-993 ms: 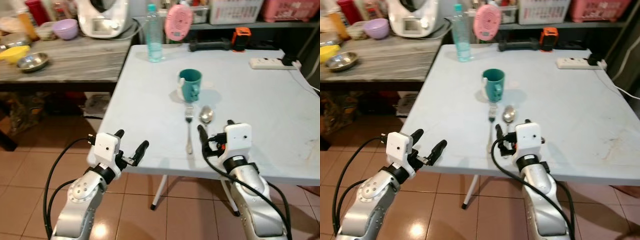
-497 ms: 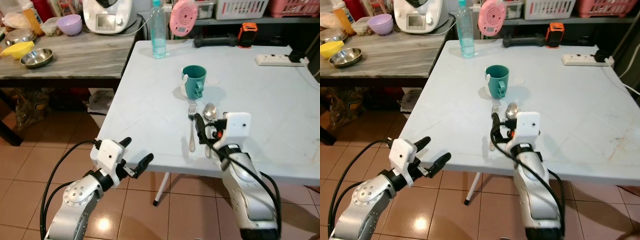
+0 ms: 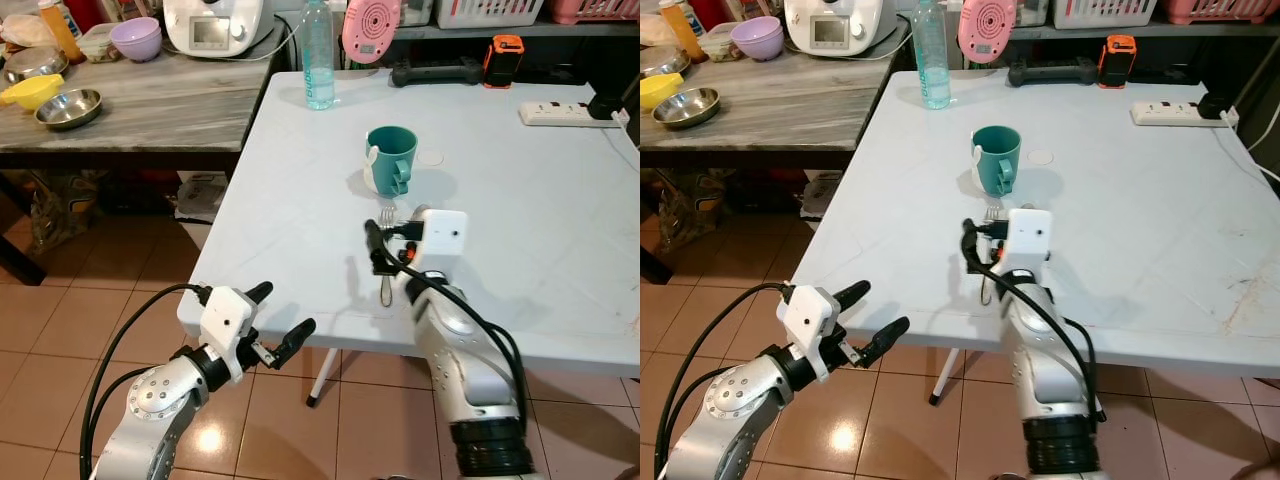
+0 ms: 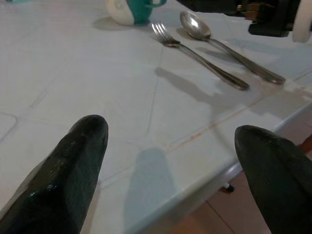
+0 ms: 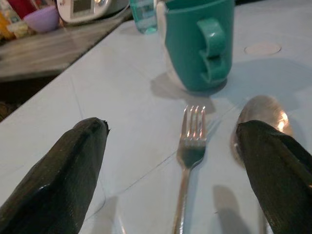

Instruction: Setting the table

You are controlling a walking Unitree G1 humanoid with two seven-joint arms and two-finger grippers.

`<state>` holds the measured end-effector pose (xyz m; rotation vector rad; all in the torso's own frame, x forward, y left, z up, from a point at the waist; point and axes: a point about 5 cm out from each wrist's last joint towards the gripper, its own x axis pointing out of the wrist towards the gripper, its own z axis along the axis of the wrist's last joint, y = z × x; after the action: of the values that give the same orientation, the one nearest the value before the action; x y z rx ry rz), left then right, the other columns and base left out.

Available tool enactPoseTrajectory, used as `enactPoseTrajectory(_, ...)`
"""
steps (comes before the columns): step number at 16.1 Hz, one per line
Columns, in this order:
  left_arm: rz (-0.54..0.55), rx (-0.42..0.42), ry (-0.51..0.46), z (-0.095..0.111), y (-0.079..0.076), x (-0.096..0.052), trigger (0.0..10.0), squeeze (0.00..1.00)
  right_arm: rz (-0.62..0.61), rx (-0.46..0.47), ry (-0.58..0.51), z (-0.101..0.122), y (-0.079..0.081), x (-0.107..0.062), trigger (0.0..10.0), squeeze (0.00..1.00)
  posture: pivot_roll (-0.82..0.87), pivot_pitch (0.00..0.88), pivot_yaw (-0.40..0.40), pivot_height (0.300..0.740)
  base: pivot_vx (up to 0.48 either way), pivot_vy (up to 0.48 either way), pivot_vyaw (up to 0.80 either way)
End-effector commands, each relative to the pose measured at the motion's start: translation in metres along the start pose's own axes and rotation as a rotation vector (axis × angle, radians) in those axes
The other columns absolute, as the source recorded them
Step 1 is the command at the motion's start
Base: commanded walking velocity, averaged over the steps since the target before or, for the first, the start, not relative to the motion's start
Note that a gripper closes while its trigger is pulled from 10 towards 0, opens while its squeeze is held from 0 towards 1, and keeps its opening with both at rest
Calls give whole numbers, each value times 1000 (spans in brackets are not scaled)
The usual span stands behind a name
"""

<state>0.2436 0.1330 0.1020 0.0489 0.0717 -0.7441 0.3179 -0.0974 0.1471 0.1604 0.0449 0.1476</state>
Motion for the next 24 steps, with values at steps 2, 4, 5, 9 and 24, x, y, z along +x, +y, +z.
enactPoseTrajectory(2,-4,12,16,0,0,-3,10000,0,-27,-32,65,-10,6,5,10000,0,-19,144,80,740,0,0,0)
enactPoseTrajectory(4,-10,8,15,0,-1,-2,10000,0,-44,-45,96,-15,5,6,10000,0,-20,144,79,740,0,0,0)
enactPoseTrajectory(5,-17,6,12,1,-1,-1,10000,0,-49,-41,114,-18,5,6,10000,0,-21,144,78,740,0,0,0)
enactPoseTrajectory(9,-64,-5,-4,3,-4,3,10000,0,-64,-48,140,-24,0,9,10000,0,-28,144,79,740,0,0,0)
enactPoseTrajectory(24,-121,-16,3,5,-5,4,10000,0,-6,-5,262,-28,22,21,10000,0,-29,144,75,740,0,0,0)
